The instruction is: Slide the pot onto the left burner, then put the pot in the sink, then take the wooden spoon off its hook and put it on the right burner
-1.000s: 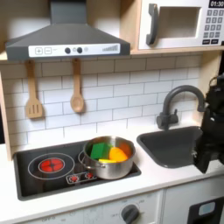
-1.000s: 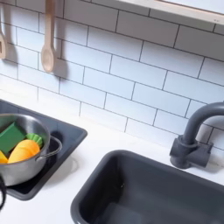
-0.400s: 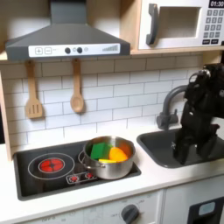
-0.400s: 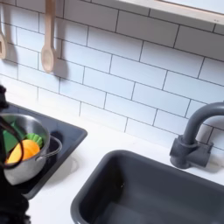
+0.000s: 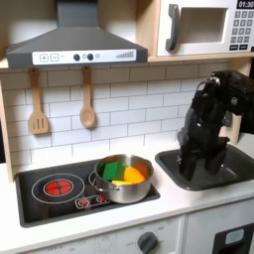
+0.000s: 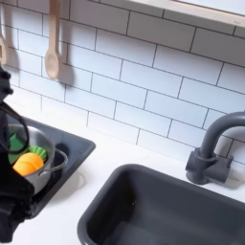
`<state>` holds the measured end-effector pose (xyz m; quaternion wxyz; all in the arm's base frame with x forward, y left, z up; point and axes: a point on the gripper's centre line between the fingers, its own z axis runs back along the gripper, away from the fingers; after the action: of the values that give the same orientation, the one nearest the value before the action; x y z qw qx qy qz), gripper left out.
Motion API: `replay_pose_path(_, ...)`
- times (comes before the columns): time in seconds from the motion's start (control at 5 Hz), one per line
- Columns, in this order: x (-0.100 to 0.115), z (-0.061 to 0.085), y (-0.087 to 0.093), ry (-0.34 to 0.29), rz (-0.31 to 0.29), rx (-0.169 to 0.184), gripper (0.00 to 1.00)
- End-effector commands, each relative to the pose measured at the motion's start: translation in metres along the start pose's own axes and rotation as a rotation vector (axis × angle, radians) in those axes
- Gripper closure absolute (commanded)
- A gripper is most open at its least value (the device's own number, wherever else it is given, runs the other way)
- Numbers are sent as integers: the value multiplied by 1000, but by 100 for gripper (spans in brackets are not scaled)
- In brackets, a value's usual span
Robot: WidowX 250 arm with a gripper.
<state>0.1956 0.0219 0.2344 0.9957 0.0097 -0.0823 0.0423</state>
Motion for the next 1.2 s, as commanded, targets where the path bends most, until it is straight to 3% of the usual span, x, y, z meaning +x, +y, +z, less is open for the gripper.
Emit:
replay_pose_path(0.0,36,-7,10,8,30,2,0)
replay_pose_path(0.2,53,-14,11,1,24,16,0)
replay_pose_path(0.8,101,-30,31,11,91,14,0)
replay_pose_path(1.0,124,-38,48,11,105,17,0)
